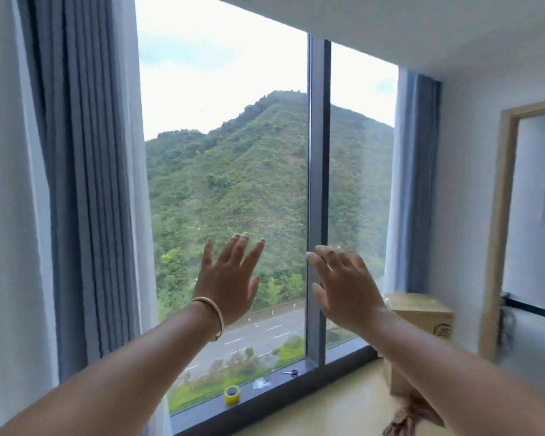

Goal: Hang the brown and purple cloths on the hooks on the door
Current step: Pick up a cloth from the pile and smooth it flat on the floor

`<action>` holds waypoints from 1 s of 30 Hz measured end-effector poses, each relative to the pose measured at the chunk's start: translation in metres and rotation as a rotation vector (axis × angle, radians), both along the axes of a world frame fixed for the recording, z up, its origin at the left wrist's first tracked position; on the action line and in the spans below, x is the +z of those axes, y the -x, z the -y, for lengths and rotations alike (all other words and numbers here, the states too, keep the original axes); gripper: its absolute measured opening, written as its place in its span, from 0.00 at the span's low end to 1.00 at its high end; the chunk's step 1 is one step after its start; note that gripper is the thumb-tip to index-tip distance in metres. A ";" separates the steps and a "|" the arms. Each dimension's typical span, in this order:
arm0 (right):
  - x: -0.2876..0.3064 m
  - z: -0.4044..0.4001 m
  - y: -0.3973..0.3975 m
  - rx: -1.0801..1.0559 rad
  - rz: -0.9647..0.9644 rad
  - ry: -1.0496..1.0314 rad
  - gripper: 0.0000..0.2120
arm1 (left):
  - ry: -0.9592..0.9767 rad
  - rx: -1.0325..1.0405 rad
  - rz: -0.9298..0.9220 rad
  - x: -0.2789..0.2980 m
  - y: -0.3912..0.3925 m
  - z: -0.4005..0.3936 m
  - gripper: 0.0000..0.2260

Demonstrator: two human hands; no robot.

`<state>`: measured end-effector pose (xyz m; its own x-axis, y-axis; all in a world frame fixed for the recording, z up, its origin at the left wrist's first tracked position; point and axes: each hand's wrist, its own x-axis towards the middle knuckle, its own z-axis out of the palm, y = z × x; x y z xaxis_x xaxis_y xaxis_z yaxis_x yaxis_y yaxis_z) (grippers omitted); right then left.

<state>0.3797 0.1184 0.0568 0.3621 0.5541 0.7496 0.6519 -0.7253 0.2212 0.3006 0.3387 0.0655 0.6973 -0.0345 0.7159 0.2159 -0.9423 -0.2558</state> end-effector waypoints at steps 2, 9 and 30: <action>-0.004 0.048 -0.019 -0.082 -0.019 -0.015 0.28 | -0.010 -0.074 -0.004 -0.004 -0.036 0.041 0.30; -0.013 0.211 -0.052 -0.407 -0.067 -0.038 0.24 | 0.003 -0.362 -0.009 -0.014 -0.138 0.195 0.30; -0.059 0.505 -0.081 -1.150 -0.211 -0.071 0.27 | -0.041 -0.921 -0.135 -0.070 -0.301 0.526 0.29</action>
